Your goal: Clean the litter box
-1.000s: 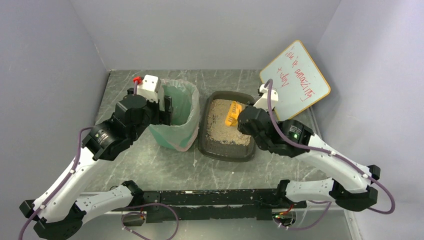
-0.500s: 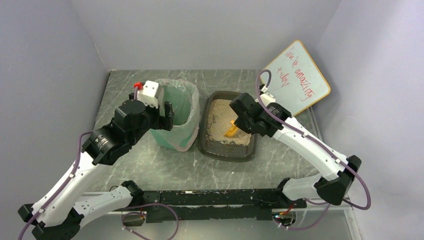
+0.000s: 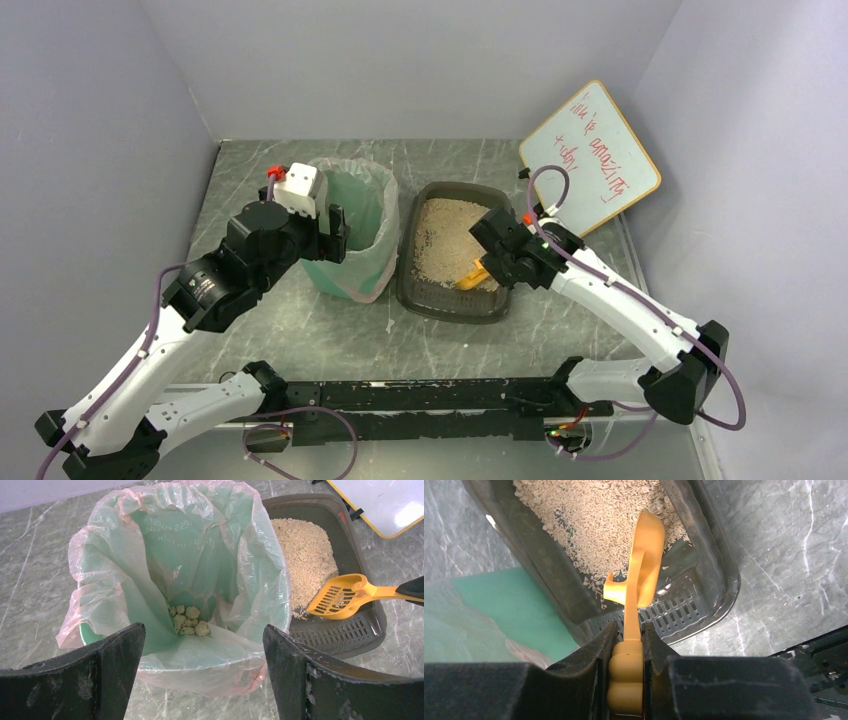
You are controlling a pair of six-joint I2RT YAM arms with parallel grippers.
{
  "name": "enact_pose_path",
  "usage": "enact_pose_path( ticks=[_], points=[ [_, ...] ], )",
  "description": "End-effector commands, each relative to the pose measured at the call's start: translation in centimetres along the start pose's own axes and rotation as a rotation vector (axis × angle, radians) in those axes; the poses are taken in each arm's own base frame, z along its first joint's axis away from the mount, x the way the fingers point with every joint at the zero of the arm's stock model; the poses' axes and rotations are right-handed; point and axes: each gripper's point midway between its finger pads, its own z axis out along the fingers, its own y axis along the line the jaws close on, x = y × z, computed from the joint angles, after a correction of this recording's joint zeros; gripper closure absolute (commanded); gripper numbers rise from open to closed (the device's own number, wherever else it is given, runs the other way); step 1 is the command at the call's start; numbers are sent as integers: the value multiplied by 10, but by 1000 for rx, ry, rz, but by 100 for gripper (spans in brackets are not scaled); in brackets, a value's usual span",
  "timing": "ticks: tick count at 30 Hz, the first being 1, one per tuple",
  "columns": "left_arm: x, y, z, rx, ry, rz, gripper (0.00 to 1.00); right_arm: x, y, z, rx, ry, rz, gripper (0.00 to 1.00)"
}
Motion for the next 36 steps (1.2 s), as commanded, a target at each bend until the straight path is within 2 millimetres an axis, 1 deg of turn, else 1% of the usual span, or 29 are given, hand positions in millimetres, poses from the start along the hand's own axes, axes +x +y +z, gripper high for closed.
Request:
enact_pose_path(
  ticks=[1, 3, 5, 8, 10, 14, 18, 19, 21, 24, 27, 31, 36],
  points=[
    [-7, -3, -1, 19, -26, 14, 7, 5, -8, 21, 34, -12, 69, 100],
    [-7, -2, -1, 15, -23, 14, 8, 7, -13, 37, 60, -35, 90, 100],
    [-9, -2, -2, 12, -22, 14, 8, 9, -14, 52, 72, -53, 108, 100],
    [-10, -1, -3, 8, -19, 15, 8, 14, -12, 75, 65, -60, 148, 100],
    [-12, -1, -4, 4, -18, 14, 8, 14, -8, 88, 45, -75, 174, 100],
    [-14, 1, -8, -2, -15, 9, 8, 6, 6, 107, 0, -117, 208, 100],
    [-14, 2, -11, -6, -16, 1, 8, -8, 30, 116, -50, -168, 211, 100],
    [-14, 3, -12, -6, -15, -1, 8, -12, 37, 116, -70, -179, 214, 100],
    [-15, 4, -13, -11, -14, -2, 8, -21, 52, 108, -119, -200, 222, 100],
    [-16, 5, -15, -17, -17, -6, 8, -37, 74, 91, -191, -238, 226, 100],
    [-16, 6, -16, -17, -20, -13, 8, -50, 87, 74, -238, -258, 223, 100],
    [-16, 4, -16, -11, -17, -17, 8, -56, 94, 55, -290, -250, 219, 100],
    [-16, 2, -14, -4, -21, -22, 8, -60, 88, 35, -326, -232, 216, 100]
  ],
)
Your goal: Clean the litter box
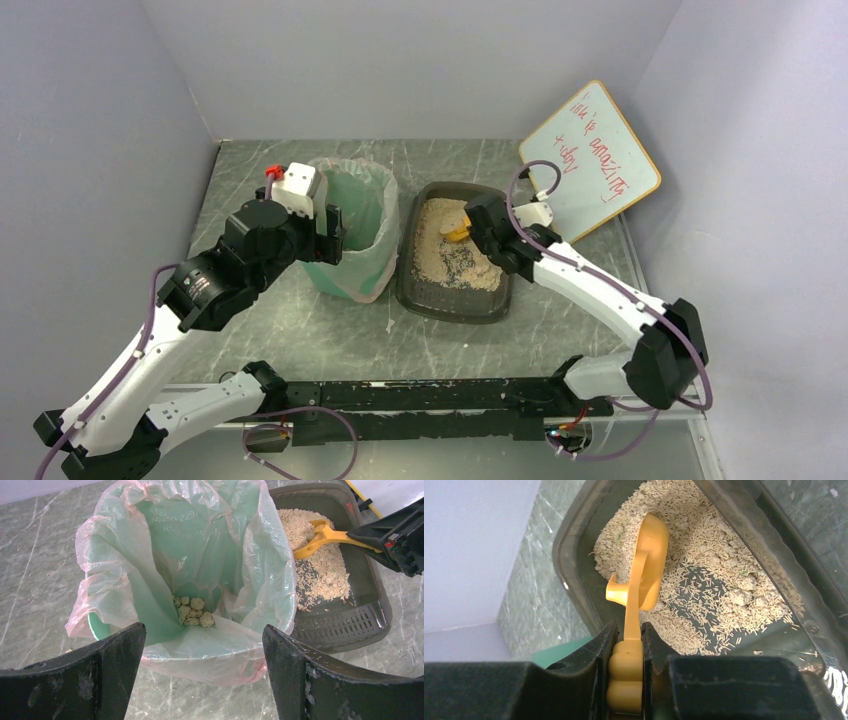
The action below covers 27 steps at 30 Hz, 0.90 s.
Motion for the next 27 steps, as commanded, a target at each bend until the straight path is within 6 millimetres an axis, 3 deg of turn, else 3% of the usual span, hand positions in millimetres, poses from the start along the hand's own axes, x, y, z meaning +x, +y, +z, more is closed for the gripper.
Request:
enact_pose_path(
  ticks=[1, 7, 14, 21, 27],
  points=[
    [-16, -2, -6, 15, -55, -28, 8, -32, 29, -32, -121, -39, 45, 100],
    [-16, -7, -2, 30, -54, -33, 8, -39, 25, -50, -145, -20, 36, 100],
    [-16, -9, -2, 41, -55, -38, 9, -45, 8, -57, -110, -29, 5, 100],
    [-15, -8, -3, 39, -58, -41, 9, -43, -7, -47, -44, -46, -151, 100],
    [-17, -5, -5, 26, -58, -34, 8, -41, 4, -39, 4, -49, -284, 100]
  ],
)
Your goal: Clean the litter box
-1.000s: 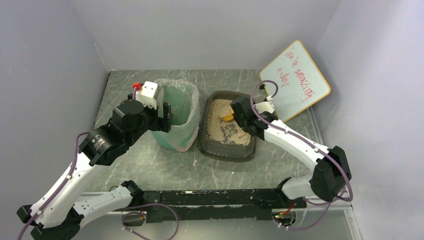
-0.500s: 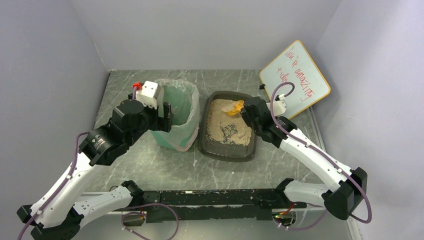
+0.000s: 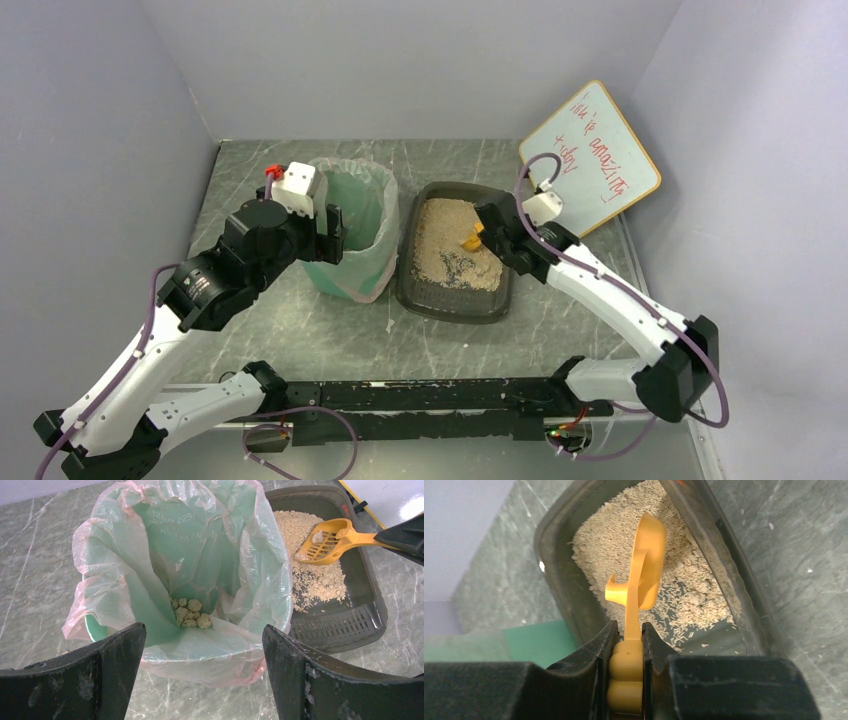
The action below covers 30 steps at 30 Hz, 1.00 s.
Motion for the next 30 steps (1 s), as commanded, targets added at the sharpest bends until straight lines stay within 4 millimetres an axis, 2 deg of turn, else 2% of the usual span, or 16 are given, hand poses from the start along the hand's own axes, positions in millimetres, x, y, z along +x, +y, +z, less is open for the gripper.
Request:
enact_pose_path(
  ticks=[1, 4, 8, 14, 21, 24, 30],
  points=[
    [-15, -2, -6, 11, -54, -26, 8, -23, 16, -3, 30, -59, -92, 100],
    [-14, 0, -7, 5, -59, -24, 8, -25, 12, -4, 93, -56, -79, 100],
    [-12, 0, -6, 10, -58, -18, 8, -13, 14, -9, 85, 10, -6, 100],
    [-13, -2, -9, 29, -66, -2, 8, 2, 6, -30, 95, 24, 120, 100],
    [-13, -1, -12, 38, -78, 19, 7, 39, -29, -49, 221, 36, 161, 100],
    [-12, -5, -14, 64, -74, 22, 7, 44, -50, -52, 294, 18, 196, 100],
    [-7, -20, -12, 125, -46, 30, 8, 50, -75, -48, 357, -23, 286, 100]
  ],
)
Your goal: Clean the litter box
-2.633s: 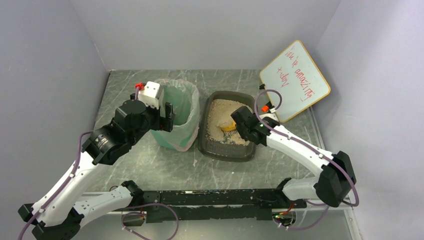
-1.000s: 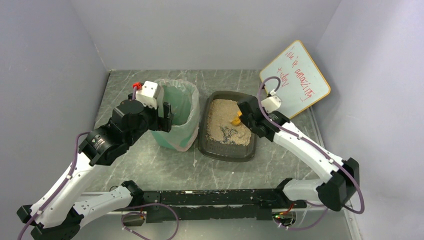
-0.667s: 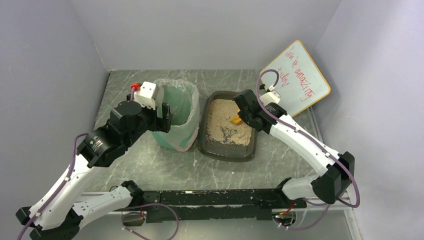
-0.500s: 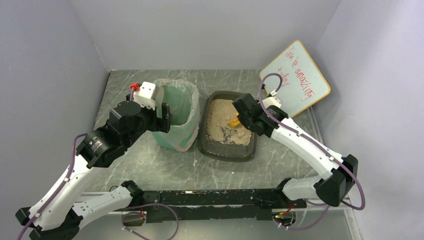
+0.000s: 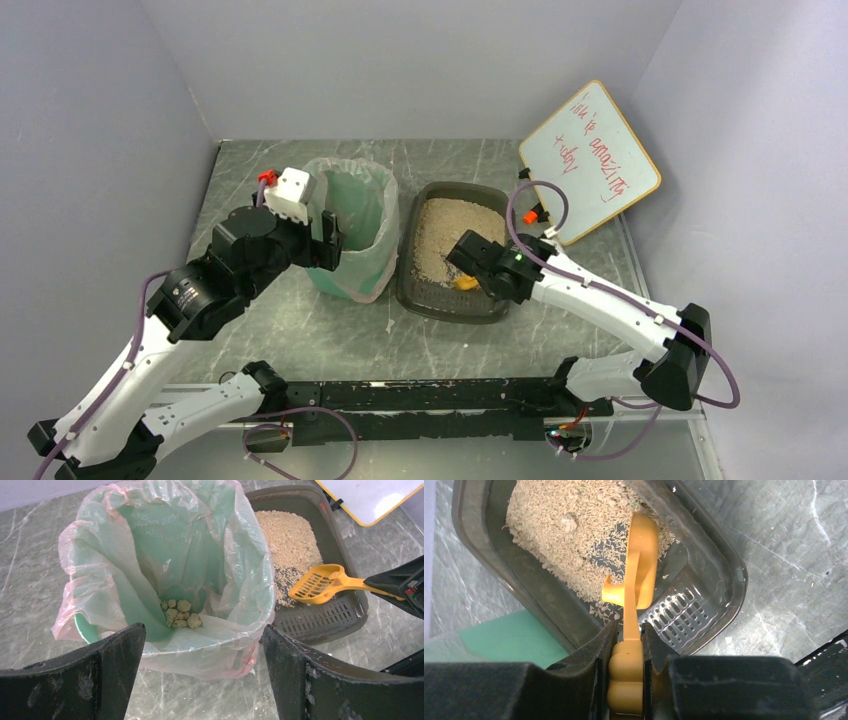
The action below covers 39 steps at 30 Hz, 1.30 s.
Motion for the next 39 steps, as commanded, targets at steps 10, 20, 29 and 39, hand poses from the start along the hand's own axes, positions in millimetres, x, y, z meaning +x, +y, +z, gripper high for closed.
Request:
enact_pose_path(
  ticks=[10, 20, 29, 39],
  points=[
    [-4, -21, 2, 76, 5, 58, 8, -30, -37, 39, 96, -258, 248, 100],
    [1, -24, 8, 72, 28, 71, 8, -37, -17, 95, 25, -231, 270, 100],
    [4, -17, 8, 37, 32, 71, 8, -32, 27, 122, -235, -153, 85, 100],
    [3, -15, 7, 25, 33, 56, 8, -13, 68, 104, -594, -99, -96, 100]
  ],
)
